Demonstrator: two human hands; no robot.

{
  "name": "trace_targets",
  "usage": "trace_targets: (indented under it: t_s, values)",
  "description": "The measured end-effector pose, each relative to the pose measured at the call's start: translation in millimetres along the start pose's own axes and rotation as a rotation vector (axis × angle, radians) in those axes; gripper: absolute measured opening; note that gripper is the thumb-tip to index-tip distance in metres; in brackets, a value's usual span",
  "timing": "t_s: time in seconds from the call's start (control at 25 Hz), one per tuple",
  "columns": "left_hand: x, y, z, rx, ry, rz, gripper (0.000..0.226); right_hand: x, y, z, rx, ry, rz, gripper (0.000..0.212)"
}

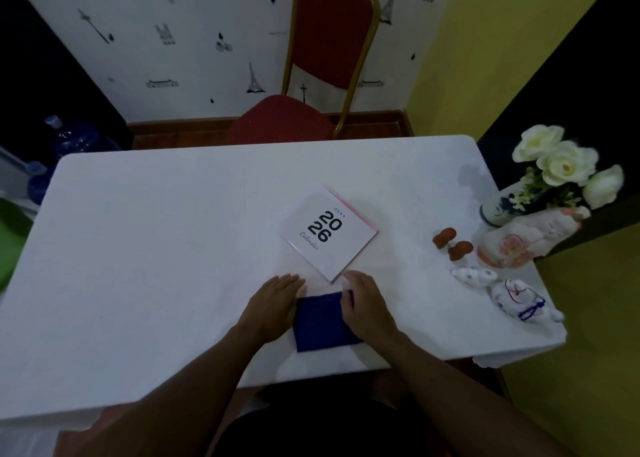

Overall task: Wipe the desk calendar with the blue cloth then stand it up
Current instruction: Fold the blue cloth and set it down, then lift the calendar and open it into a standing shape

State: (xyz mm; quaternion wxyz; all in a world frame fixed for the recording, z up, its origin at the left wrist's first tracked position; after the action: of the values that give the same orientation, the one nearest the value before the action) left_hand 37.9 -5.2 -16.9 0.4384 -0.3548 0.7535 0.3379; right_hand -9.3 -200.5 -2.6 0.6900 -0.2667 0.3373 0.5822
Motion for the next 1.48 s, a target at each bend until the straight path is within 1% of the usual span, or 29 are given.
trace_targets:
  t_s: [0.12, 0.16, 0.24, 0.36, 0.48, 0.56, 0.64, 0.72, 0.8, 0.84, 0.96, 1.12, 1.2, 1.28, 1.4, 1.48]
  values:
    - [-19, -33, 8, -0.056, 0.028, -0.031, 0.055, 0, -30, -7, 0.298, -0.127, -0.004, 0.054]
    - [-25, -44, 11, -0.072, 0.039, -0.035, 0.056, -1, -39, -10, 0.392, -0.162, -0.033, 0.054]
    - [-34, -66, 18, -0.099, 0.067, -0.044, 0.056, -1, -51, -18, 0.555, -0.213, -0.105, 0.048]
    - [-45, -99, 24, -0.137, 0.121, -0.075, 0.049, 2, -60, -27, 0.725, -0.258, -0.178, 0.042]
    - [-46, -129, 35, -0.189, 0.135, -0.076, 0.051, 6, -65, -35, 0.808, -0.282, -0.216, 0.044]
    - [-41, -145, 41, -0.232, 0.136, -0.052, 0.050, 8, -68, -38, 0.834, -0.303, -0.242, 0.041]
    - [-37, -157, 44, -0.270, 0.166, -0.046, 0.042, 10, -70, -40, 0.847, -0.321, -0.263, 0.032]
    - [-37, -163, 42, -0.293, 0.196, -0.090, 0.034, 12, -71, -41, 0.865, -0.329, -0.292, 0.024]
    - [-37, -165, 42, -0.316, 0.211, -0.142, 0.030, 14, -71, -42, 0.899, -0.368, -0.327, 0.024]
    - [-36, -165, 43, -0.346, 0.230, -0.163, 0.032, 15, -71, -42, 0.920, -0.405, -0.344, 0.027]
    - [-40, -163, 49, -0.485, 0.370, -0.221, 0.052, 14, -70, -42, 0.993, -0.566, -0.381, 0.038]
    - [-48, -157, 56, -0.580, 0.537, -0.269, 0.064, 11, -76, -45, 1.040, -0.727, -0.369, 0.038]
    - [-53, -149, 59, -0.610, 0.575, -0.301, 0.065, 7, -80, -45, 1.033, -0.765, -0.343, 0.038]
    - [-61, -140, 60, -0.594, 0.608, -0.358, 0.058, 0, -84, -41, 0.990, -0.776, -0.316, 0.037]
    - [-75, -127, 58, -0.577, 0.714, -0.436, 0.040, -14, -94, -26, 0.887, -0.802, -0.305, 0.035]
    - [-85, -119, 51, -0.537, 0.721, -0.490, 0.031, -25, -99, -15, 0.813, -0.787, -0.315, 0.032]
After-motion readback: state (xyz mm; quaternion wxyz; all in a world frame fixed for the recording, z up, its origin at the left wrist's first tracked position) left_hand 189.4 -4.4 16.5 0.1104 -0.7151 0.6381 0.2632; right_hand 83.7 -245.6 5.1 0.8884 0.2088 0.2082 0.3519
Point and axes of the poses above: each hand's wrist, its own y-axis away from the middle knuckle, its own x-axis out of the palm, z = x × y, the point moved 6 cm from there along -y, towards the middle knuckle, and after that the axes turned 8 degrees about -z, right-handed, at the moved point
